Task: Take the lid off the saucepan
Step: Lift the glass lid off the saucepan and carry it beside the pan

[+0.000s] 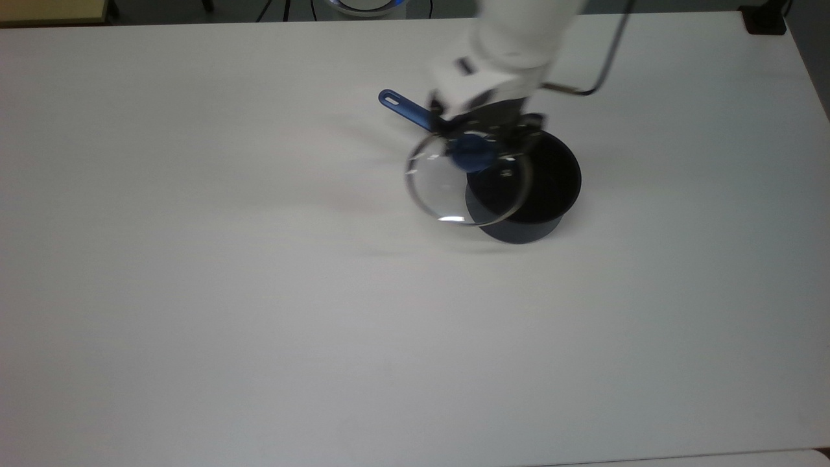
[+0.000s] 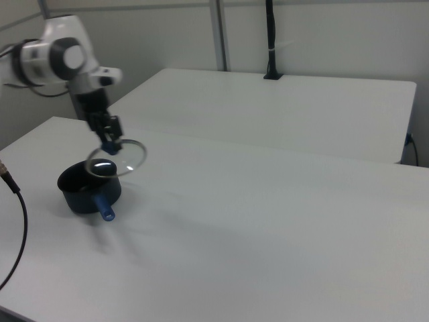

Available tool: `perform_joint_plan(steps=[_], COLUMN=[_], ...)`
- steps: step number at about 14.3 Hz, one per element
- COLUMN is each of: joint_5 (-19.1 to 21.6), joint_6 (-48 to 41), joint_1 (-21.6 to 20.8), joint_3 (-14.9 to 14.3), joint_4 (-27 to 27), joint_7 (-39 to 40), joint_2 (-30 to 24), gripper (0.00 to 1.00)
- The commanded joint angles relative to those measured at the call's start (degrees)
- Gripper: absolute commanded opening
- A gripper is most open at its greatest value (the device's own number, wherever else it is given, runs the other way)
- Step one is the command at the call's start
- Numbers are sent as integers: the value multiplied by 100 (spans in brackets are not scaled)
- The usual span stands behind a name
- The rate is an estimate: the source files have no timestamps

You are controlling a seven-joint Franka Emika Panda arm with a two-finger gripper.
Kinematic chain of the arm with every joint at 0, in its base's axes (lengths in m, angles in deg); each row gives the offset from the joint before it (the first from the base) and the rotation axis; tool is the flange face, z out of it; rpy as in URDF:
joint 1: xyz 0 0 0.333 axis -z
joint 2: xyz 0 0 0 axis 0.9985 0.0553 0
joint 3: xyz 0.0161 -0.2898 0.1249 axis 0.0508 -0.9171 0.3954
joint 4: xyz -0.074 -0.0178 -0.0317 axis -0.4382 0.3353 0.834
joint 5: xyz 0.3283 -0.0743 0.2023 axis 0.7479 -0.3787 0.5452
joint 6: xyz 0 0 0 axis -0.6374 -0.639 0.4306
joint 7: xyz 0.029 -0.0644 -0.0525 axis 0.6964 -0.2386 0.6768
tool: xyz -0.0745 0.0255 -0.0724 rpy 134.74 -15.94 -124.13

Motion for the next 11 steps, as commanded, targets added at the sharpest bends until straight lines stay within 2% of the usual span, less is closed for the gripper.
perform_joint_plan(steps=[1,5,11], joint_5=[211,141,-69], joint_6=[-65,41,919], joint_1=[1010,1925,2761], joint_3=[5,5,5], joint_4=[-106,-124,-142], joint_7=[769,1455,1755], joint_2=[-61,123,800], gripper=[35,35,35])
